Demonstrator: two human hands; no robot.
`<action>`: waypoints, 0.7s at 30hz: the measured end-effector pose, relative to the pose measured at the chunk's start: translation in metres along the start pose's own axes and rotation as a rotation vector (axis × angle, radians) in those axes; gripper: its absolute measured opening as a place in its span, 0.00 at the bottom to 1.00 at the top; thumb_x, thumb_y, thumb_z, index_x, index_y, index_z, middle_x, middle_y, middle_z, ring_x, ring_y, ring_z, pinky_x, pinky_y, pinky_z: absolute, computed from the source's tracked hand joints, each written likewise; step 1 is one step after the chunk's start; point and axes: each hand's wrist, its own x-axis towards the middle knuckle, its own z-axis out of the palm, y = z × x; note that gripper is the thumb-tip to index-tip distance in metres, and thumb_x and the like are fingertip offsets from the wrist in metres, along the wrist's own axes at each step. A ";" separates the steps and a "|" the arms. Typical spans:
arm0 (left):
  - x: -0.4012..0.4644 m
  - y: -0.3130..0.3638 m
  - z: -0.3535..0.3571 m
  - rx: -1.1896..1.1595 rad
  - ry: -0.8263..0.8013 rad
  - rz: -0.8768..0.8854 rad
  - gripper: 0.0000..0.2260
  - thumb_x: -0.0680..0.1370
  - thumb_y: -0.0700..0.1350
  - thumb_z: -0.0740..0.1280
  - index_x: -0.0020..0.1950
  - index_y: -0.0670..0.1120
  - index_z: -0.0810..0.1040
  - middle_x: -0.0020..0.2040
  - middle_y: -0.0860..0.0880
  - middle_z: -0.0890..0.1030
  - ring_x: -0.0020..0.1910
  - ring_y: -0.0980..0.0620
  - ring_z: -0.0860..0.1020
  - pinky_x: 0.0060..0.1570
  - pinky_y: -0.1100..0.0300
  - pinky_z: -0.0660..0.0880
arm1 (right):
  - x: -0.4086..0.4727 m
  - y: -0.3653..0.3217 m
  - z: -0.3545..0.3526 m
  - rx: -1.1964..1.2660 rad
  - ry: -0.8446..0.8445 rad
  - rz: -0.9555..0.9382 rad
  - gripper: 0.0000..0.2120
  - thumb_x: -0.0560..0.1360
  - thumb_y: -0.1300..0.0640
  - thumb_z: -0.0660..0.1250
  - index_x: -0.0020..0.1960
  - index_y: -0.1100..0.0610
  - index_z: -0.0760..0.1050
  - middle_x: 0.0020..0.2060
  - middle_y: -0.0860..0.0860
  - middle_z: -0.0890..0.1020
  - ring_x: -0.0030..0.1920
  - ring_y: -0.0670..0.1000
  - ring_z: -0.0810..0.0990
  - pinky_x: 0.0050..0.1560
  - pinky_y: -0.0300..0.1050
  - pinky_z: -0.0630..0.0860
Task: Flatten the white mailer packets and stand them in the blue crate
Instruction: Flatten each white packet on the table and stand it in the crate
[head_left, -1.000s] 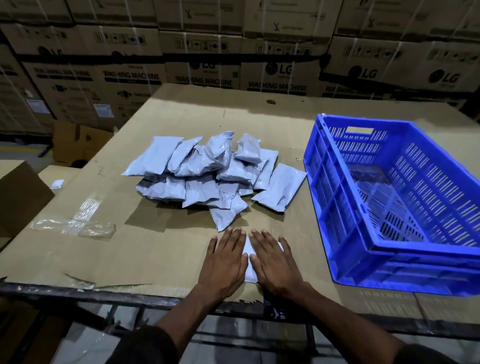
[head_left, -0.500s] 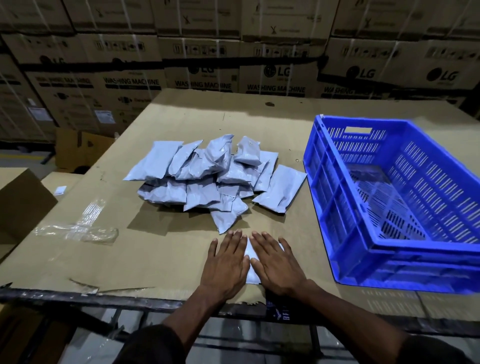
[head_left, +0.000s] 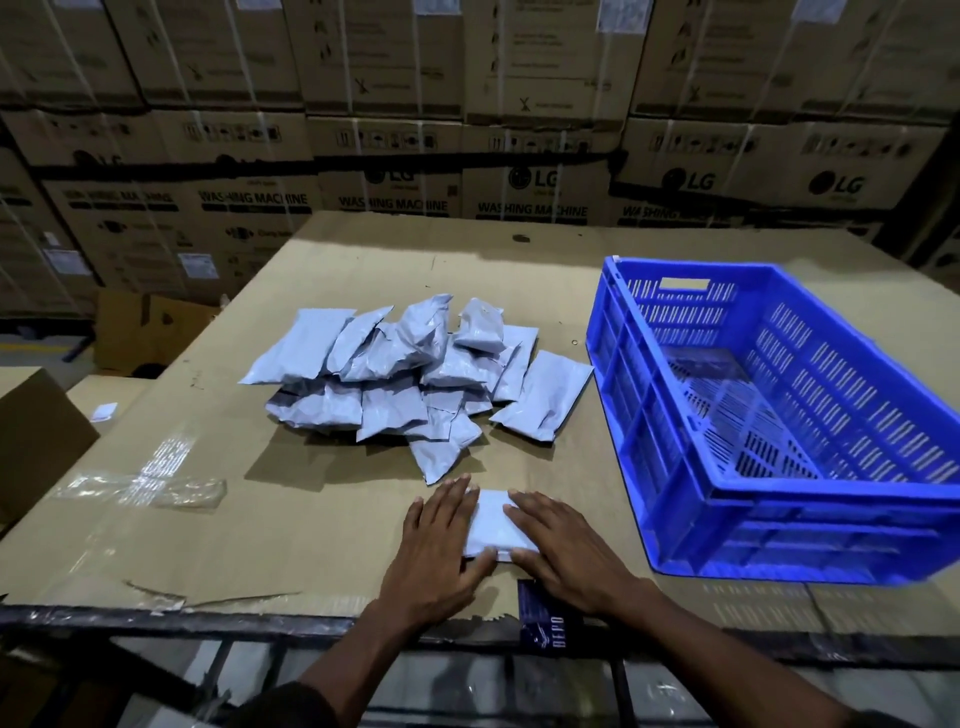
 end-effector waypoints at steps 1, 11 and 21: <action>-0.002 0.000 -0.001 -0.011 0.025 0.061 0.33 0.79 0.60 0.64 0.81 0.47 0.62 0.83 0.47 0.59 0.81 0.50 0.57 0.78 0.50 0.55 | 0.001 0.001 0.001 0.035 0.023 0.018 0.27 0.84 0.38 0.52 0.79 0.50 0.61 0.79 0.47 0.59 0.79 0.48 0.57 0.76 0.54 0.60; -0.001 0.000 -0.003 0.090 0.302 0.077 0.13 0.81 0.47 0.62 0.63 0.46 0.78 0.64 0.46 0.80 0.63 0.45 0.77 0.59 0.51 0.73 | -0.014 -0.019 -0.007 -0.195 0.158 -0.469 0.25 0.80 0.55 0.58 0.77 0.48 0.63 0.81 0.46 0.55 0.79 0.64 0.56 0.73 0.64 0.58; -0.001 0.008 -0.018 -0.053 0.533 -0.187 0.25 0.82 0.51 0.61 0.78 0.44 0.63 0.78 0.39 0.66 0.73 0.39 0.70 0.67 0.45 0.68 | 0.022 -0.012 -0.039 0.173 0.450 -0.277 0.09 0.70 0.65 0.75 0.48 0.55 0.83 0.53 0.49 0.85 0.55 0.53 0.83 0.53 0.50 0.80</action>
